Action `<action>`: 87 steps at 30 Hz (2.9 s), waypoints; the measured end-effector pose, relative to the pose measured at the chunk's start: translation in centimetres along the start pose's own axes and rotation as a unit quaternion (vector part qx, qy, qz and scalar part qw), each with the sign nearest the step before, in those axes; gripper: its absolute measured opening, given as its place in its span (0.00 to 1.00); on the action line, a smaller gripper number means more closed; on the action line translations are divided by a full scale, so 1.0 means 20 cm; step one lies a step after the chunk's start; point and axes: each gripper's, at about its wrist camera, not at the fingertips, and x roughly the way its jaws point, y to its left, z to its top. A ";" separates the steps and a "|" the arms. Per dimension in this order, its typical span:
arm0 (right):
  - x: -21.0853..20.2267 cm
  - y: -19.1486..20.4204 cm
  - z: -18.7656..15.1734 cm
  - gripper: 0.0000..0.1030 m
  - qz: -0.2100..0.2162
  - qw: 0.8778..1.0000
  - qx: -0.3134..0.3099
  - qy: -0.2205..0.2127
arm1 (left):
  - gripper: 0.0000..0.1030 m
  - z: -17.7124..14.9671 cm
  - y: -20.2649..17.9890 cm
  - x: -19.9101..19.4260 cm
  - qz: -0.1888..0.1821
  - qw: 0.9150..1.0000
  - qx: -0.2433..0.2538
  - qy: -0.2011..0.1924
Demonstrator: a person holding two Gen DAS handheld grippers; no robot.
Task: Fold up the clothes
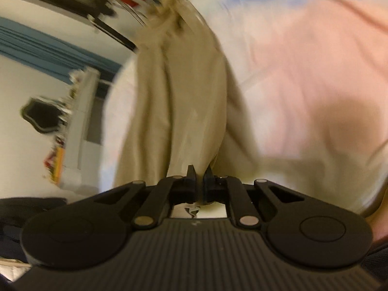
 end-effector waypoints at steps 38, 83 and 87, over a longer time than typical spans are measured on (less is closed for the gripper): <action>0.58 0.13 0.58 0.09 -0.004 0.988 -0.054 -0.147 | 0.08 0.60 -0.23 0.35 0.093 0.979 0.094 -0.153; 0.30 0.36 0.09 0.91 -0.088 0.907 -0.310 -0.272 | 1.00 0.10 -0.40 0.12 0.140 0.908 0.308 -0.247; 0.31 0.37 0.08 0.91 -0.092 0.903 -0.319 -0.273 | 1.00 0.10 -0.37 0.14 0.148 0.909 0.308 -0.239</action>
